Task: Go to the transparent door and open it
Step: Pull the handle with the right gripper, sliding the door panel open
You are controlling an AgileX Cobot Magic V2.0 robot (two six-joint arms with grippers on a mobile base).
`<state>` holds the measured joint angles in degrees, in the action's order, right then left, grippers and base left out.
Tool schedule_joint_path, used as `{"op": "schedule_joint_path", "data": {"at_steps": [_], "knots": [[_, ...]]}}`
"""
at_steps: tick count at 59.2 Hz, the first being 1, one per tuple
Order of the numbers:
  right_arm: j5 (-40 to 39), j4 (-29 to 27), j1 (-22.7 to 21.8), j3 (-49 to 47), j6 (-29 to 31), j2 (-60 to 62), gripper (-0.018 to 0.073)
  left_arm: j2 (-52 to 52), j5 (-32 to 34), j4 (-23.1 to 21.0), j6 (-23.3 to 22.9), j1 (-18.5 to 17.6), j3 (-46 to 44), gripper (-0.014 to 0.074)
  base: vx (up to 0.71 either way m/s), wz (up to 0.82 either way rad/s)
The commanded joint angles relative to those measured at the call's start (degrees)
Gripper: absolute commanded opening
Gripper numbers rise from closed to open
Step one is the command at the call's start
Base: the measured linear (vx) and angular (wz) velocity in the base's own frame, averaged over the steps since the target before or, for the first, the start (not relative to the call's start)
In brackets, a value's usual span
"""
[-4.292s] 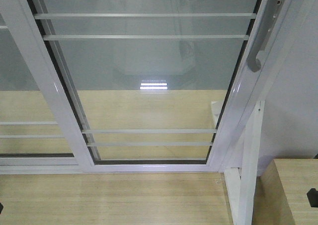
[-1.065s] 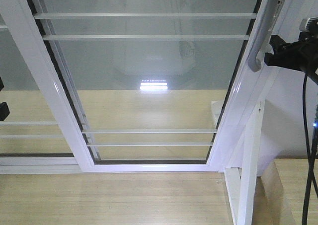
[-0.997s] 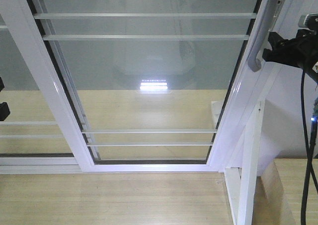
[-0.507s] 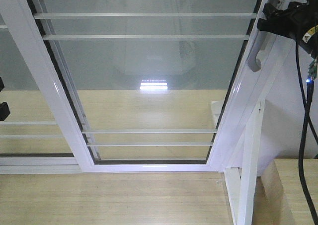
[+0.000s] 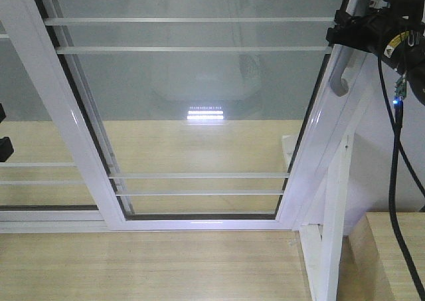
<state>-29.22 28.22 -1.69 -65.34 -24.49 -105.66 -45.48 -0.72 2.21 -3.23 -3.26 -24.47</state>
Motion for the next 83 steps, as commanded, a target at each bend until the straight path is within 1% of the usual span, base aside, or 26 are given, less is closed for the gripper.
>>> {"op": "schedule_joint_path", "data": {"at_steps": [1,30,37,43,54,59,63,69,72,76,83], "knots": [[-5.02,1.98,2.94,-1.75,-0.17,2.78,0.0330,0.05,4.57,-0.32,-0.34,-0.06,-1.90,0.0461,0.00,0.00],[-5.11,1.57,11.16,-1.75,-0.12,2.78,0.0323,0.05,4.57,-0.32,-0.34,-0.06,-1.90,0.0461,0.00,0.00],[-5.16,0.09,12.73,-1.75,0.63,2.78,0.0324,0.05,4.57,-0.32,-0.34,-0.06,-1.90,0.0461,0.00,0.00],[-5.88,-0.17,13.40,-1.75,0.78,2.78,0.0328,0.05,4.57,-0.32,-0.34,-0.06,-1.90,0.0461,0.00,0.00],[-7.86,0.07,14.49,-1.75,0.78,2.78,0.0365,0.05,4.57,-0.32,-0.34,-0.06,-1.90,0.0461,0.00,0.00],[-6.64,0.51,14.42,-1.70,0.38,2.90,0.0388,0.05,4.57,-0.32,-0.34,-0.06,-1.90,0.0461,0.00,0.00],[-4.36,0.84,14.42,-1.36,-1.87,3.73,0.0405,0.05,4.57,-0.32,-0.34,-0.06,-1.90,0.0461,0.00,0.00],[-2.53,2.21,14.42,1.13,-4.59,7.54,0.0412,0.05,4.57,-0.32,-0.34,-0.06,-1.90,0.0461,0.00,0.00],[-2.47,3.27,14.42,3.28,-4.77,9.86,0.0412,0.05,4.57,-0.32,-0.34,-0.06,-1.90,0.0461,0.00,0.00],[-2.10,4.57,14.42,6.88,-4.93,13.92,0.0412,0.05,4.65,-0.32,-0.34,-0.11,-1.90,0.0461,0.00,0.00],[-1.15,6.41,14.42,15.92,-6.69,23.25,0.0412,0.05,5.98,-0.32,-0.34,-0.90,-1.90,0.0461,0.00,0.00]]}}
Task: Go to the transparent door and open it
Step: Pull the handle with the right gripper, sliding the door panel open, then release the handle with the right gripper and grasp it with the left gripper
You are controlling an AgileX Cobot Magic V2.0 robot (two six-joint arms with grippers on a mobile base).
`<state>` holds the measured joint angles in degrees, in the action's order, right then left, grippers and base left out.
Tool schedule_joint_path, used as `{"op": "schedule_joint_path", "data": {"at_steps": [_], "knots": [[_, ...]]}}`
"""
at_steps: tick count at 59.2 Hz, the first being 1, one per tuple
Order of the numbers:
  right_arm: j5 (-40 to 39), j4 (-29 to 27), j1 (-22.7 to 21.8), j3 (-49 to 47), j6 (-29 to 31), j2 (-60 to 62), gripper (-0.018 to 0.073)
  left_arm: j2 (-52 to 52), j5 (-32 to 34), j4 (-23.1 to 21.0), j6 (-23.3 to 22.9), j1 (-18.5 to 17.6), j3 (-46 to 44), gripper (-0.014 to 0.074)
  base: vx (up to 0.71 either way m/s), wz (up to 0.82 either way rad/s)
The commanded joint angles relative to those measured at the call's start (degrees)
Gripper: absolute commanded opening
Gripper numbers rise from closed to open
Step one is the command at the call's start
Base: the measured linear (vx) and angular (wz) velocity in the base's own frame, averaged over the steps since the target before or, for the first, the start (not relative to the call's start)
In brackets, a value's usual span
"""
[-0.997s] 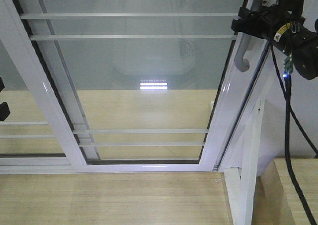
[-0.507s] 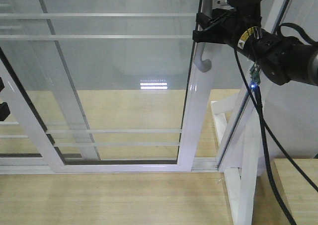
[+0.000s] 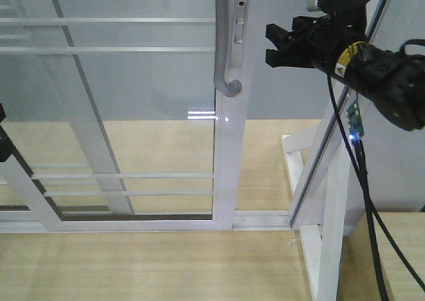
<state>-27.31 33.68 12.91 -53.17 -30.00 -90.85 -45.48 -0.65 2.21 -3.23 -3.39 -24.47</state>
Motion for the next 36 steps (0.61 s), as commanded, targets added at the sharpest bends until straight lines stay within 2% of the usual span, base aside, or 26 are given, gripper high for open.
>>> {"op": "schedule_joint_path", "data": {"at_steps": [1,9,18,22,31,36], "knots": [[-2.89,0.94,-0.18,4.27,-1.43,9.54,0.0412,0.05,6.31,-0.32,-0.34,-0.95,-1.90,0.0461,0.00,0.00],[0.02,0.63,-0.18,12.88,-1.69,19.79,0.0412,-1.29,9.58,-0.32,-0.39,-3.73,-1.90,0.0461,0.00,0.00],[3.34,0.63,-0.18,19.34,-1.69,28.34,0.0412,-7.26,14.26,-0.32,-0.39,-8.20,-1.90,0.0461,0.00,0.00],[5.29,0.63,-0.18,20.98,-1.69,31.35,0.0412,-10.93,19.29,-0.26,-0.39,-10.15,-1.90,0.0461,0.00,0.00],[8.80,0.63,-0.18,22.78,-1.69,36.12,0.0412,-20.77,36.75,-0.26,-0.29,-12.87,-2.32,0.0461,0.00,0.00],[10.40,0.63,-0.18,22.87,-1.75,37.40,0.0412,-26.08,41.11,-0.26,-0.39,-14.08,-4.03,0.0462,0.00,0.00]]}}
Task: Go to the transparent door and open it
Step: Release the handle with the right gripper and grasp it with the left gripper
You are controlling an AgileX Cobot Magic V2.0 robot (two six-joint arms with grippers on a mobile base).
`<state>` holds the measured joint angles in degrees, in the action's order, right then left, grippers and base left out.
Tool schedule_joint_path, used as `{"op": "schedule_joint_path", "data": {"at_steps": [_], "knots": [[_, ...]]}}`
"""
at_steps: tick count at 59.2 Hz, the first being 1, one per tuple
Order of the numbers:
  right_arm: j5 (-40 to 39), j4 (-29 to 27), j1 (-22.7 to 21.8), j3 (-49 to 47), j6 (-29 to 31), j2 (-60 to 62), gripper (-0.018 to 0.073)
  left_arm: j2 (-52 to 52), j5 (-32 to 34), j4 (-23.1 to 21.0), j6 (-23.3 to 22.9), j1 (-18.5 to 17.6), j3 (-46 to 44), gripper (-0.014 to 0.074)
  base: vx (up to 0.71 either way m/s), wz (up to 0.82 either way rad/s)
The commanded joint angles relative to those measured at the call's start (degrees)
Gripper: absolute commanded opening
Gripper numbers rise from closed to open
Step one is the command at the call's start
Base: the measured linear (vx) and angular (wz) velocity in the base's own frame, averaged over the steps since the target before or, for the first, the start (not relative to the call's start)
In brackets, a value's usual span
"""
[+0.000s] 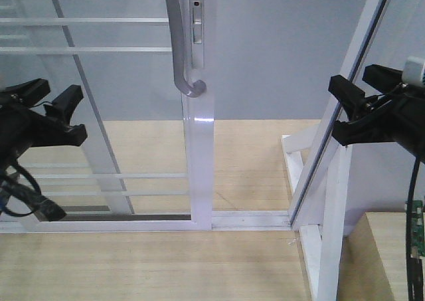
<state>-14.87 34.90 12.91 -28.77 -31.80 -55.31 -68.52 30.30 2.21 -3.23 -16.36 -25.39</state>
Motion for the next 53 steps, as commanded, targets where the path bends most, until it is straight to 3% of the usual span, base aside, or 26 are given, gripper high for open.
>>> {"op": "schedule_joint_path", "data": {"at_steps": [1,11,24,53], "knots": [[-1.91,-0.59,-0.18,-1.54,0.05,1.93,0.0412,-4.32,10.62,-0.26,-0.39,-1.49,-3.74,0.0462,0.00,0.00],[-1.67,-0.59,-0.18,-1.54,0.05,2.01,0.0412,-14.65,11.08,-0.21,-0.39,-4.26,-12.10,0.0462,0.00,0.00],[-1.67,-0.59,-0.18,-1.54,0.05,2.01,0.0412,-23.83,10.51,-0.27,-0.34,-4.28,-25.33,0.0462,0.00,0.00],[0.66,-0.54,-0.18,-1.54,0.05,2.01,0.0412,-35.25,1.71,-0.26,-0.34,-4.28,-47.91,0.0462,0.00,0.00]]}}
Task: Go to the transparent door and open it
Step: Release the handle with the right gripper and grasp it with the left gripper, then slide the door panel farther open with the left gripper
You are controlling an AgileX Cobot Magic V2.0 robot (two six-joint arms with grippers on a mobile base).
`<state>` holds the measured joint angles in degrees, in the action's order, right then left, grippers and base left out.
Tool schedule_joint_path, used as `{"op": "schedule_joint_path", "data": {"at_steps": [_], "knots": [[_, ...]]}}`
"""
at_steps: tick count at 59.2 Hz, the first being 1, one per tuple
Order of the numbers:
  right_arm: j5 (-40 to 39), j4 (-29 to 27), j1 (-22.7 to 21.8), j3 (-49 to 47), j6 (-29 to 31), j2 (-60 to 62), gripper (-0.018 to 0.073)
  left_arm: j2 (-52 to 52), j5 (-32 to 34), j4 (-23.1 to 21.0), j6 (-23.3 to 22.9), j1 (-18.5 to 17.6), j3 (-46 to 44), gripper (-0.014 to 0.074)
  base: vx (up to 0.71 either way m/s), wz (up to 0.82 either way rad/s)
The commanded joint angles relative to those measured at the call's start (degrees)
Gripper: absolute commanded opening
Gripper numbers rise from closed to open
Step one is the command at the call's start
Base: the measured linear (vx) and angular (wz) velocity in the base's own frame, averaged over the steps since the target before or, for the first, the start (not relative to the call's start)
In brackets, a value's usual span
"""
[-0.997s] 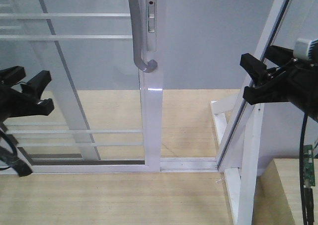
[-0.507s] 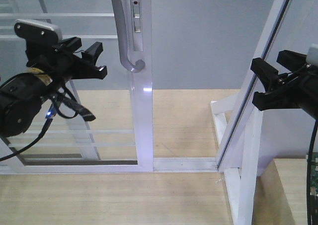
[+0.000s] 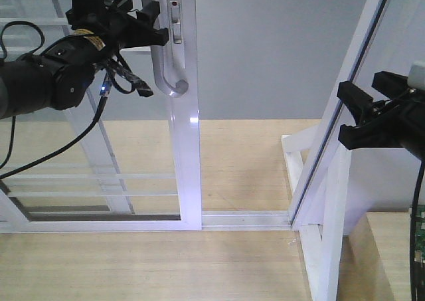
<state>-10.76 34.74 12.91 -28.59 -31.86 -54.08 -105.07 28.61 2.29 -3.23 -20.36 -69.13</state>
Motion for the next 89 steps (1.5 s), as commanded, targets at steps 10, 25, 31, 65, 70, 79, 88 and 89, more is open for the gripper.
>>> {"op": "schedule_joint_path", "data": {"at_steps": [10,25,31,65,70,79,88,89], "knots": [[-3.40,-0.38,-0.18,-1.72,0.11,0.78,0.0412,-2.15,3.22,-0.38,0.05,-0.19,-8.78,0.0462,0.00,0.00],[-1.78,-0.38,-0.18,-1.72,0.11,0.78,0.0410,-3.49,2.27,-0.56,0.55,1.07,-9.37,0.0461,0.00,0.00],[0.74,-0.38,-0.18,-1.72,0.11,0.78,0.0410,-2.40,-0.41,-3.60,0.49,2.21,-9.34,0.0461,0.00,0.00],[4.11,-0.38,-0.18,-1.72,0.11,0.78,0.0410,3.92,-19.75,-7.84,6.09,9.27,-9.34,0.0398,0.00,0.00],[4.11,-0.38,-0.18,-1.72,0.11,0.78,0.0410,4.51,-21.88,-7.84,6.09,10.54,-9.34,0.0398,0.00,0.00],[4.11,-0.38,-0.18,-1.72,0.11,0.78,0.0410,5.93,-24.64,-7.84,6.09,13.61,-9.34,0.0398,0.00,0.00],[4.11,-0.38,-0.18,-1.72,0.11,0.78,0.0410,7.97,-30.25,-6.11,6.54,15.21,-9.31,0.0398,0.00,0.00],[4.11,-0.38,-0.18,-1.72,0.11,0.78,0.0410,8.12,-30.81,-5.71,6.73,15.26,-9.31,0.0398,0.00,0.00]]}}
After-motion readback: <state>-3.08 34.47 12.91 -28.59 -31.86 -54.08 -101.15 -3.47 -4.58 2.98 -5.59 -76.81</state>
